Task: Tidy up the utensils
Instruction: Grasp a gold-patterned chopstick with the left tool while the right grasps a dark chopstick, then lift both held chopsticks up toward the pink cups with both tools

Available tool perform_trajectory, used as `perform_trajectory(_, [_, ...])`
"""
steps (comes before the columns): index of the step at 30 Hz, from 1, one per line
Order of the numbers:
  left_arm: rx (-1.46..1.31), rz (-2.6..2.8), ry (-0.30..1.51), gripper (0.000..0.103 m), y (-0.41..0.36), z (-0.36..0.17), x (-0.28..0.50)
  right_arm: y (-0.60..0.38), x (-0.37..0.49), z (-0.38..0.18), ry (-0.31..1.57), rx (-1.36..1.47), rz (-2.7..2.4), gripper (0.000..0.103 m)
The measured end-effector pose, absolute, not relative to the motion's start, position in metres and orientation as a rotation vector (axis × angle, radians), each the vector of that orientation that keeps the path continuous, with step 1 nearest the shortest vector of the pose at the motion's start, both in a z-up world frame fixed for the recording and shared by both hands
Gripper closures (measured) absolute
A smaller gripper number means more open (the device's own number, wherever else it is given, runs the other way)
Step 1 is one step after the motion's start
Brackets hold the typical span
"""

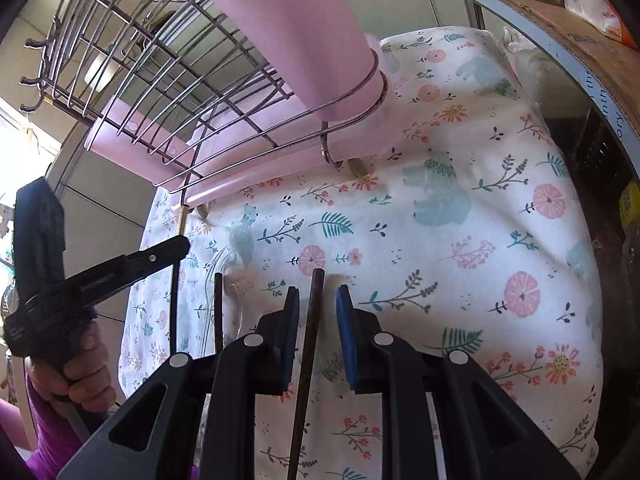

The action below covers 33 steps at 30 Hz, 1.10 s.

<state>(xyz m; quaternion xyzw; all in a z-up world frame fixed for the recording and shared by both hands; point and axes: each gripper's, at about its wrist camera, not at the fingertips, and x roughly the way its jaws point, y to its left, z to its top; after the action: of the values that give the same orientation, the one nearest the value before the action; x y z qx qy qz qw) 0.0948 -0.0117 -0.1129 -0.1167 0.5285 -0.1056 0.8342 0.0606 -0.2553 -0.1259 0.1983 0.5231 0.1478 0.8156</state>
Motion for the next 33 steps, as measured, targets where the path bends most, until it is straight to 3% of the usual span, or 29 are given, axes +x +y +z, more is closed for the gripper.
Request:
perform_trajectory(11, [-0.273,-0.262,1.033,0.097,0.005,-0.091,0.069,-0.218,0.075,-0.138,1.125,0.247,0.237,0.084])
perform_trajectory(14, [-0.291,-0.270,1.011,0.098,0.009,-0.084,0.067,-0.212,0.076,-0.140,1.104,0.203,0.219,0.094])
perform_trajectory(17, [-0.300,-0.276,0.990,0.098,0.012,-0.077,0.068,-0.208,0.076,-0.141,1.088,0.201,0.212,0.096])
perform_trajectory(33, [-0.283,-0.251,0.848,0.098,0.009,-0.040,0.066,-0.210,0.065,-0.101,0.919,0.124,0.156,0.097])
